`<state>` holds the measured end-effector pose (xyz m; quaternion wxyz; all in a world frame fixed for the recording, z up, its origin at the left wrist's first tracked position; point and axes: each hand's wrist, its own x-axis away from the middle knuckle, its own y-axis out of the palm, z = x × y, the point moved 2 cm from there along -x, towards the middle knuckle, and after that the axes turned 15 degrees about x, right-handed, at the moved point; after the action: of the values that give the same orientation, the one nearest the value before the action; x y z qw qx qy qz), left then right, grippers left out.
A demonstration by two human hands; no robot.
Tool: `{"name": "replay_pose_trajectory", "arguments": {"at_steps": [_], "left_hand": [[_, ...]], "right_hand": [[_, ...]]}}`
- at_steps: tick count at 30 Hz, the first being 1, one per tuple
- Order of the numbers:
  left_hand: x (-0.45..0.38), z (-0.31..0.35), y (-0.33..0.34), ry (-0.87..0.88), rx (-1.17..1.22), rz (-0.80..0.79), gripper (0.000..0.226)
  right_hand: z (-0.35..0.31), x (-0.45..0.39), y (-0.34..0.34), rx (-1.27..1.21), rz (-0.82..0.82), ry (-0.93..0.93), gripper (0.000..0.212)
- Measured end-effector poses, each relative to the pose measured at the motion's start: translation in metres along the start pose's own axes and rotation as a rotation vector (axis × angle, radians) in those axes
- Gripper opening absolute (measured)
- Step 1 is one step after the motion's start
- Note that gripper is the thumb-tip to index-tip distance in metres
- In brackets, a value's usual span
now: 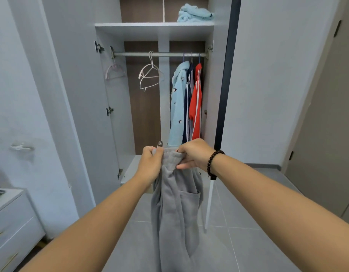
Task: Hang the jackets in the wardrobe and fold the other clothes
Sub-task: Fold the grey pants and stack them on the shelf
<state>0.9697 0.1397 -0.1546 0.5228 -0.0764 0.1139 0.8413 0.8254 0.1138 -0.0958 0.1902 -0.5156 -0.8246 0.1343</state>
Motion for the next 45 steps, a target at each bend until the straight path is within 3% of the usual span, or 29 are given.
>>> {"name": "replay_pose_trajectory", "arguments": {"at_steps": [3, 6, 8, 11, 15, 18, 22, 25, 27, 31, 33, 36, 41, 43, 45], "left_hand": [[0.006, 0.014, -0.007, -0.057, 0.122, -0.132, 0.036], [0.013, 0.025, -0.007, -0.034, -0.126, -0.362, 0.096], [0.015, 0.03, -0.005, 0.018, -0.282, -0.498, 0.12], [0.018, 0.038, -0.008, 0.086, -0.329, -0.523, 0.107], [0.02, 0.042, -0.021, 0.151, -0.247, -0.457, 0.079], [0.017, 0.044, -0.038, 0.134, -0.146, -0.397, 0.064], [0.01, 0.052, -0.064, 0.113, -0.051, -0.333, 0.052], [0.01, 0.058, -0.084, 0.127, -0.145, -0.343, 0.044], [0.011, 0.058, -0.097, 0.119, -0.342, -0.395, 0.043], [0.015, 0.043, -0.133, -0.005, -0.677, -0.449, 0.035], [0.019, 0.037, -0.155, -0.087, -0.588, -0.375, 0.023], [0.029, 0.032, -0.183, -0.235, -0.427, -0.275, 0.024], [0.043, 0.023, -0.214, -0.403, -0.177, -0.125, 0.033], [0.048, 0.024, -0.223, -0.429, -0.071, -0.08, 0.035], [0.055, 0.027, -0.229, -0.422, -0.034, -0.065, 0.034]], "right_hand": [[-0.011, 0.007, -0.003, -0.169, -0.091, -0.029, 0.023], [-0.016, 0.008, -0.007, -0.15, -0.121, -0.074, 0.025], [-0.018, 0.01, -0.009, -0.105, -0.123, -0.075, 0.03], [-0.013, 0.009, -0.013, 0.01, -0.143, -0.077, 0.037], [-0.002, 0.009, -0.018, 0.613, -0.046, -0.268, 0.023], [0.014, 0.008, -0.017, 0.846, -0.134, -0.26, 0.018], [0.027, 0.004, -0.012, 1.023, -0.081, -0.225, 0.039], [0.016, -0.002, -0.004, 1.183, 0.038, -0.26, 0.034], [0.001, -0.003, 0.005, 1.306, 0.102, -0.326, 0.028], [-0.026, -0.003, 0.028, 1.288, 0.263, -0.481, 0.013], [-0.035, -0.003, 0.045, 1.279, 0.268, -0.551, 0.01], [-0.046, 0.001, 0.067, 1.234, 0.239, -0.641, 0.007], [-0.055, 0.009, 0.095, 1.159, 0.232, -0.638, 0.015], [-0.057, 0.01, 0.105, 1.105, 0.233, -0.609, 0.024], [-0.057, 0.011, 0.113, 1.055, 0.211, -0.584, 0.02]]}}
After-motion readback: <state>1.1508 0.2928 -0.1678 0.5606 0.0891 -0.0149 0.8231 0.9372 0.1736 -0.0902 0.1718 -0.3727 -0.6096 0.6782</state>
